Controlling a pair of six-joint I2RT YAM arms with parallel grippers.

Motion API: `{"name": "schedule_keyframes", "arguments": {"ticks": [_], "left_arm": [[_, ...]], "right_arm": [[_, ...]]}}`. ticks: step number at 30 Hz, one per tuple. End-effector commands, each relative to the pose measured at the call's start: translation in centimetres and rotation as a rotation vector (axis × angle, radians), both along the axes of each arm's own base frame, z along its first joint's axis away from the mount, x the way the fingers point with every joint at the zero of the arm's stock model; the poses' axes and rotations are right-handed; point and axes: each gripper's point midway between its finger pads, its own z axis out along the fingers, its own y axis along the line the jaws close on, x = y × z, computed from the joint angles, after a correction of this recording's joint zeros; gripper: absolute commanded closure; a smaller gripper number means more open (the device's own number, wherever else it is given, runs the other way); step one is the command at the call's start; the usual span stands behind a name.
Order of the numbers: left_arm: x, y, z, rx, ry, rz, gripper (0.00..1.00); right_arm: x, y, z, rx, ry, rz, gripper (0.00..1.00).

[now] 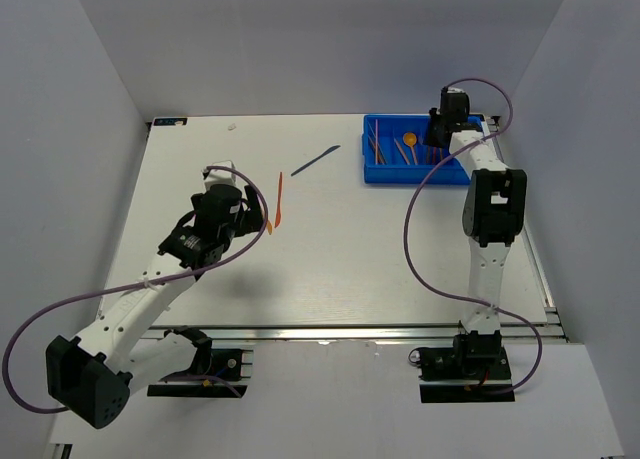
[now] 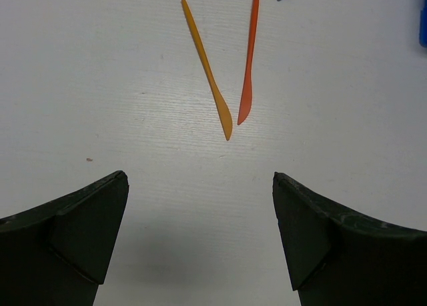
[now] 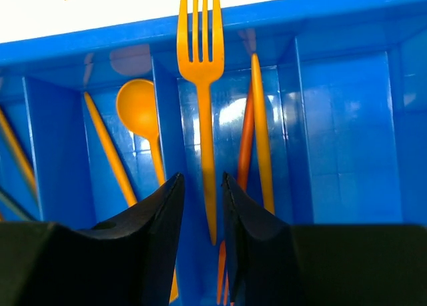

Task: Sort the eating utensils into containers

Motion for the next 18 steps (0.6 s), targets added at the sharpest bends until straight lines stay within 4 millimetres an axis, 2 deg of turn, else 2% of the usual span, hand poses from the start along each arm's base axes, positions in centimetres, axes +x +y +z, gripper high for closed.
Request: {"name": "schedule_keyframes", "arguments": {"ticks": [1, 2, 9, 10, 15, 18], "left_arm": [[0.1, 0.0, 0.0, 0.004, 0.001, -0.014, 0.02], [0.1, -0.1, -0.1, 0.004, 0.004, -0.019, 0.02], [0.1, -0.3, -0.4, 0.005, 0.015, -0.031, 0.02], [0.2, -0.4, -0.5, 0.005, 0.019, -0.032, 0.02], [0.2, -0.5, -0.8, 0.006, 0.032, -0.041, 0.02], [0.2, -0.5, -0.9, 0.005, 0.035, -0.042, 0.02]], "right_arm": [[2.7, 0.1, 2.9, -0.01, -0.115, 0.009, 0.67], [2.9, 0.0, 2.0, -0.012, -0.103, 0.009, 0.67], [3.8, -0.5, 1.0, -0.03, -0.11, -0.012, 0.77], [3.9, -0.4, 0.9, -0.032, -0.11, -0.01, 0.82], [3.8, -0.8, 0.8, -0.038, -0.113, -0.022, 0.88], [3.7, -0.9, 1.6, -0.04, -0.127, -0.026, 0.96]]}}
